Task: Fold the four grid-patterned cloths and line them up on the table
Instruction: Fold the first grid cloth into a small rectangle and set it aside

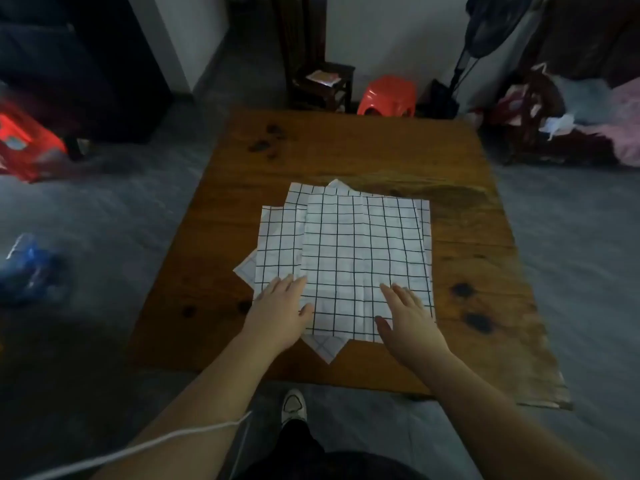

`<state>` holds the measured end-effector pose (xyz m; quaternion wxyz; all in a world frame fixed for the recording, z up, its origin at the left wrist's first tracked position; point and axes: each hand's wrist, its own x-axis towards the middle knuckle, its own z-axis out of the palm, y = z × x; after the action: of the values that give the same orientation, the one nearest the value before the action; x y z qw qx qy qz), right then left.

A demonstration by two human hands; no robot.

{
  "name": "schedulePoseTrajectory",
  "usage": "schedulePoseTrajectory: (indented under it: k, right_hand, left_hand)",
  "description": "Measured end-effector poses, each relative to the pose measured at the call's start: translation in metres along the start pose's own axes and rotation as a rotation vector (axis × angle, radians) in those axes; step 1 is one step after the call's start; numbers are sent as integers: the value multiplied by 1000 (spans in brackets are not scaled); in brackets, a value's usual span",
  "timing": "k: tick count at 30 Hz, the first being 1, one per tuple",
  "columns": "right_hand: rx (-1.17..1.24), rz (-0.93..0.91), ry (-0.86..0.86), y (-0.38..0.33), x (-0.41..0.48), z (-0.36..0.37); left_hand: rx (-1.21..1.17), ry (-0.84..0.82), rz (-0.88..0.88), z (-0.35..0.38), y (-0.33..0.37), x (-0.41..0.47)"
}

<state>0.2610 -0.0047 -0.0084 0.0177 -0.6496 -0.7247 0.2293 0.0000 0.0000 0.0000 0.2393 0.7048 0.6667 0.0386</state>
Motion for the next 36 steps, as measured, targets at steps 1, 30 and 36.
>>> schedulePoseTrajectory:
  k: [1,30,36]
  right_hand:
    - [10,15,-3,-2,7,5]
    - [88,-74,-85,47,49,64]
    - [268,68,12,47,54,46]
  left_hand:
    - [-13,-9,11,1,-7,9]
    - [-153,-75,202,74,-34,77]
    - [-111,-217,207,58,-51,76]
